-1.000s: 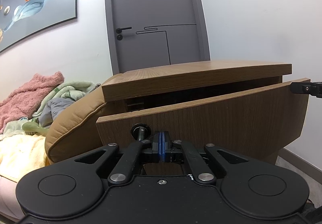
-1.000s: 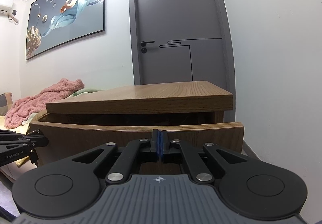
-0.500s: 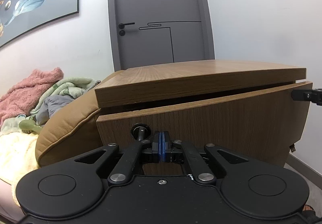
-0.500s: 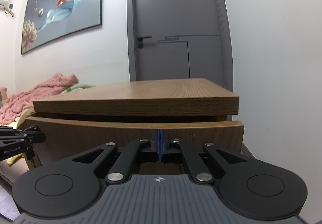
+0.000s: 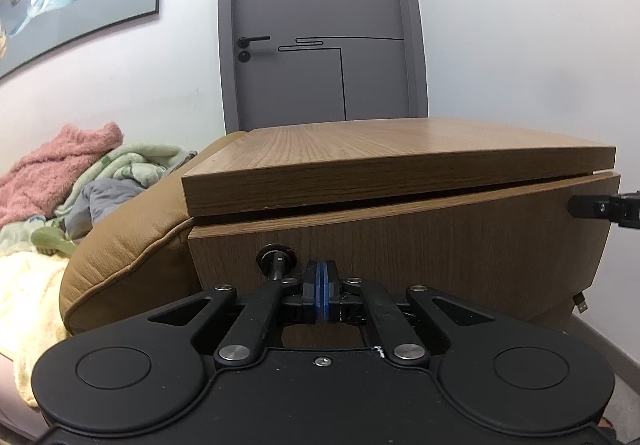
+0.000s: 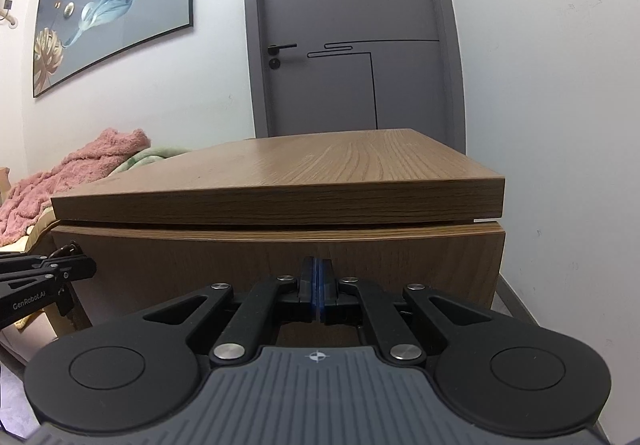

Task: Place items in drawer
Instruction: 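Push the drawer front shut with the closed left tool, then open the left tool and back it away from the closed drawer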

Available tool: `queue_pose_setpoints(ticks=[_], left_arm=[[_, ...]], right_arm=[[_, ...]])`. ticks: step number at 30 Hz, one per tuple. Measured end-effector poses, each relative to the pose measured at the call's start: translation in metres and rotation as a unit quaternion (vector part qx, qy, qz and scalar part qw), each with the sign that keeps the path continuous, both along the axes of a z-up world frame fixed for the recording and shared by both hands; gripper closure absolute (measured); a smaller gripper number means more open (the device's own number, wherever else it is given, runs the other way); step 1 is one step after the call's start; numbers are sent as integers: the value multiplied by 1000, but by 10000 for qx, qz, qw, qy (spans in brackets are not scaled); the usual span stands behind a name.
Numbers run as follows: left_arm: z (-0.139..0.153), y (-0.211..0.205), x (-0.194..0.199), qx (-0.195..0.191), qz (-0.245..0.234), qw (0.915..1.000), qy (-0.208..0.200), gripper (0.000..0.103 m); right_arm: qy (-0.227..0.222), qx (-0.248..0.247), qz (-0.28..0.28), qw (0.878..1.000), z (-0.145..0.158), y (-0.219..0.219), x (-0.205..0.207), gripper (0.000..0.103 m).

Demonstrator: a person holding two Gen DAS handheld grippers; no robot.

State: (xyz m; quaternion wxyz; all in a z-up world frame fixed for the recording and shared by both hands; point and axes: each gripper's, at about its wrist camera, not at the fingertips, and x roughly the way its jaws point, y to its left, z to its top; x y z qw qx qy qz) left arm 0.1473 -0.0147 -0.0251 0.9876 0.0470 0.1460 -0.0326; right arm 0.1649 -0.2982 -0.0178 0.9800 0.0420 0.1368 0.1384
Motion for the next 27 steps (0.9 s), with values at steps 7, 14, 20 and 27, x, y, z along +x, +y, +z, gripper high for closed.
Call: queue_pose_setpoints(ticks=[7,14,20,27], left_arm=[[0,1,0,-28,-1,10000,9,100],[0,1,0,-60,50,10000,32,100],[5,1,-8,-178,143,9997,24,100],[11,4,-22,-298,220,9993,66,100]], right_arm=[[69,-29,-32,10000,0,3,1,102],[152,-48,11,9999,-2,3,2,101],[143,69,20,9999,3,-3,-1,101],[-12,-10,69,10000,7,-3,-17,101]])
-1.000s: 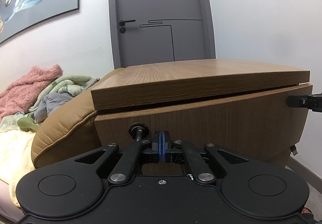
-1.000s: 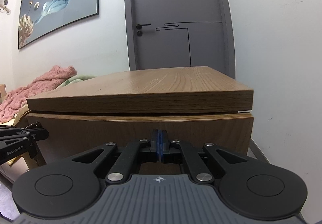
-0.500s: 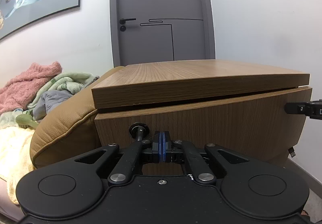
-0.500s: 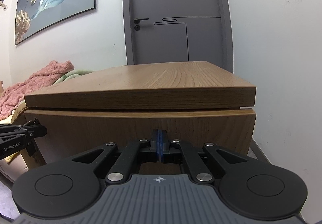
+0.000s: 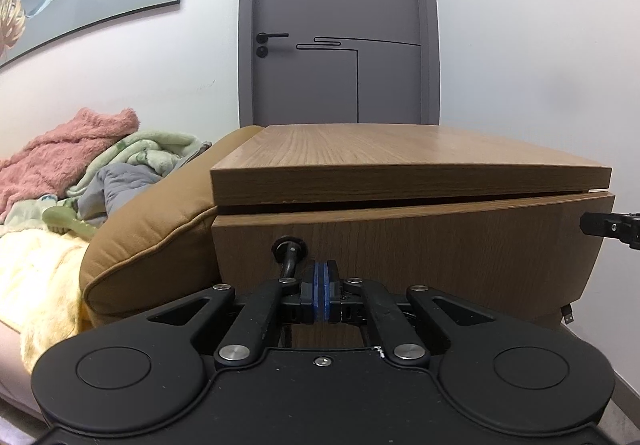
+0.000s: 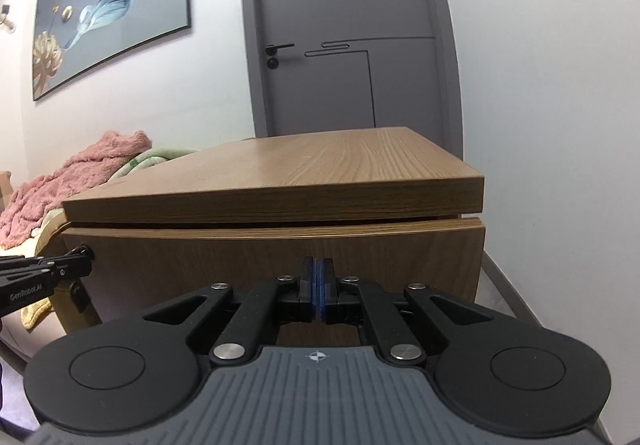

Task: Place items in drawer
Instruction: 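Open the left tool and back it away from the closed drawer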

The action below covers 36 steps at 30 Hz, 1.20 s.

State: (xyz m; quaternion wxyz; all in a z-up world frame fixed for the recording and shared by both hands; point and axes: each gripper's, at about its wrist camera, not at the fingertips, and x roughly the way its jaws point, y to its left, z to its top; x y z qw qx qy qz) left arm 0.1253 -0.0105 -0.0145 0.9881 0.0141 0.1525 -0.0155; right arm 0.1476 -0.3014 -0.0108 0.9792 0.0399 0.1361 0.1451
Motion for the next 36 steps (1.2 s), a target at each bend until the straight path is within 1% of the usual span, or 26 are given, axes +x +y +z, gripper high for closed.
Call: queue_pose_setpoints(ticks=[5,9,12,13,14,15,20,22,27,30,33,36], left_arm=[[1,5,-9,-22,24,10000,61,100],[2,9,-19,-95,52,9999,103,100],[5,14,-27,-91,150,9998,3,99],[6,16,-29,-88,196,9998,-39,93],[7,17,-31,-82,232,9997,-63,89],[7,18,-33,-88,242,9996,-70,82],[7,18,-41,-106,213,9997,-59,78],[6,17,-43,-151,194,9997,-13,71],[4,13,-49,-188,110,9998,26,68],[4,12,-52,-220,84,9997,8,62],[3,11,-54,-196,98,9998,-36,59],[3,11,-58,-174,107,9998,-85,51]], right_arm=[[-165,-154,160,9996,2,10,-13,101],[-263,-92,212,9994,6,14,-23,101],[-358,-30,195,9992,10,14,-29,101],[-394,-12,184,9991,11,13,-31,101],[-430,6,172,9989,13,12,-33,101],[-446,56,153,9989,14,10,-35,101],[-492,296,36,9983,13,0,-49,101],[-514,349,-1,9981,10,-2,-55,101],[-526,391,-25,9978,6,-3,-63,100],[-500,411,-19,9979,3,-3,-65,100],[-506,397,-3,9979,1,-2,-68,100],[-535,354,20,9979,0,0,-71,99]])
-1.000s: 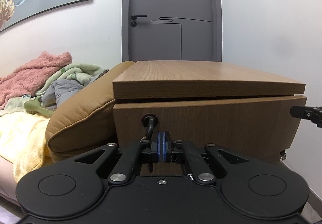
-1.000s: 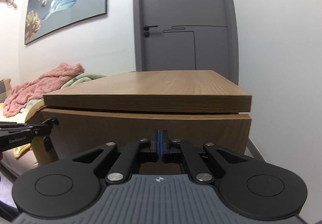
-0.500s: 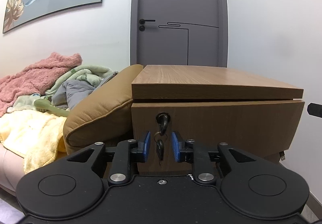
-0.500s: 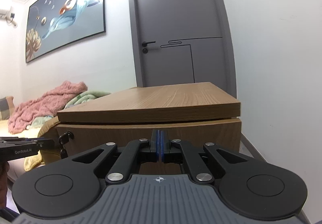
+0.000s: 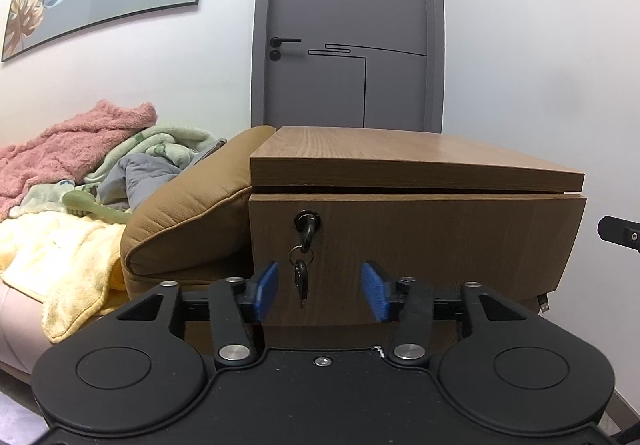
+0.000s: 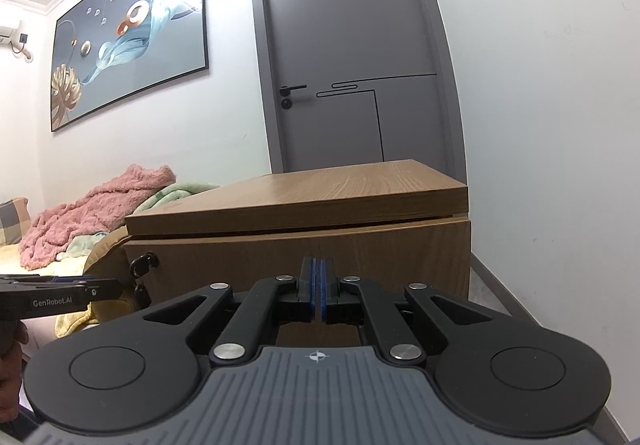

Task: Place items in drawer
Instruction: 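Open the left tool and back it away from the closed drawer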

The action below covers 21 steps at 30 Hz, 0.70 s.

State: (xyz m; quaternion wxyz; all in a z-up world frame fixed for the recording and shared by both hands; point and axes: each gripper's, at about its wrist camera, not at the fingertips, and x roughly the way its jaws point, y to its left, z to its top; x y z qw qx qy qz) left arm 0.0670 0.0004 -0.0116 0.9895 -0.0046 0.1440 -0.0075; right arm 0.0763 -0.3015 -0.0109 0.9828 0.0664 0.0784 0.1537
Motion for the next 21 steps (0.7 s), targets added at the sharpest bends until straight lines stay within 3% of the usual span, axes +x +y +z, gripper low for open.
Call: queue_pose_setpoints(ticks=[5,7,8,9,17,19,21], left_arm=[[1,-1,-9,73,43,9998,-179,43],[1,-1,-13,100,41,9996,-248,40],[1,-1,-15,110,38,9995,-277,39],[1,-1,-17,118,39,9995,-307,36],[1,1,-38,163,94,9983,-546,21],[1,2,-43,147,98,9981,-586,17],[1,2,-48,145,83,9978,-642,13]], right_arm=[[3,30,10,10000,-3,0,-5,93],[-10,50,9,10000,-3,0,-7,77],[-41,58,3,10000,-4,1,-9,59],[-87,63,9,9999,-3,1,-10,52],[-270,-81,-7,9996,-4,3,-24,51],[-337,-123,-33,9994,-5,4,-30,45],[-404,-161,-56,9990,-6,5,-35,30]])
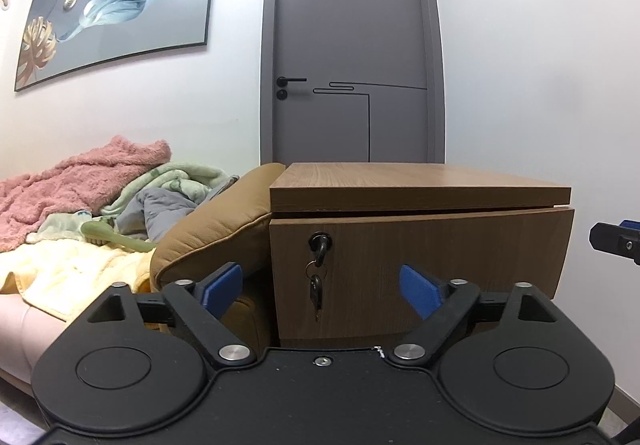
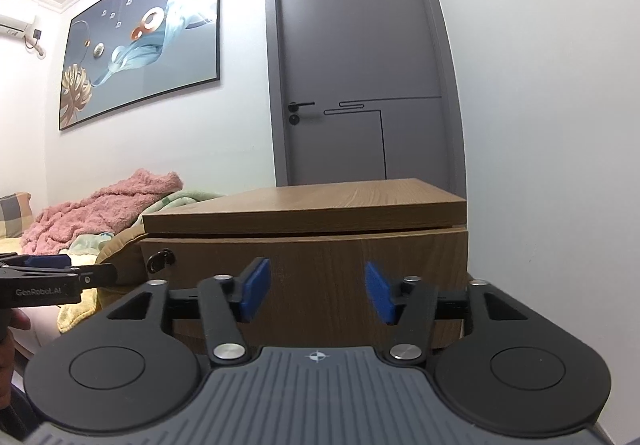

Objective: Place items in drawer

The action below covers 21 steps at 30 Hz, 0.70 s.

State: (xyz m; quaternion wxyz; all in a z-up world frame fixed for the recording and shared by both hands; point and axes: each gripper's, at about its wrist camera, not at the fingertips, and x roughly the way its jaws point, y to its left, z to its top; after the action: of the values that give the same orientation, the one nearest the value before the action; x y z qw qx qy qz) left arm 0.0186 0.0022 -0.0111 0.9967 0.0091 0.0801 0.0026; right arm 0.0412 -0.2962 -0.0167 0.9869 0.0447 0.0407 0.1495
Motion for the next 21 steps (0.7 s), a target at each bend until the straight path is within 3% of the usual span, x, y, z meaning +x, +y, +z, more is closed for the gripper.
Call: queue_pose_setpoints(ticks=[6,10,15,21], left_arm=[[-1,-4,-15,98,-86,9996,-244,2],[-4,-4,-22,110,-104,9994,-312,1],[-7,-3,-30,140,-76,9993,-348,1],[-9,0,-37,136,-28,9994,-332,1]], right_arm=[[-164,-51,-59,9998,0,0,-14,13],[-213,23,-127,9997,0,-5,-21,11],[-215,90,-265,9994,-2,-11,-27,0],[-205,-11,-307,9993,-4,-10,-33,0]])
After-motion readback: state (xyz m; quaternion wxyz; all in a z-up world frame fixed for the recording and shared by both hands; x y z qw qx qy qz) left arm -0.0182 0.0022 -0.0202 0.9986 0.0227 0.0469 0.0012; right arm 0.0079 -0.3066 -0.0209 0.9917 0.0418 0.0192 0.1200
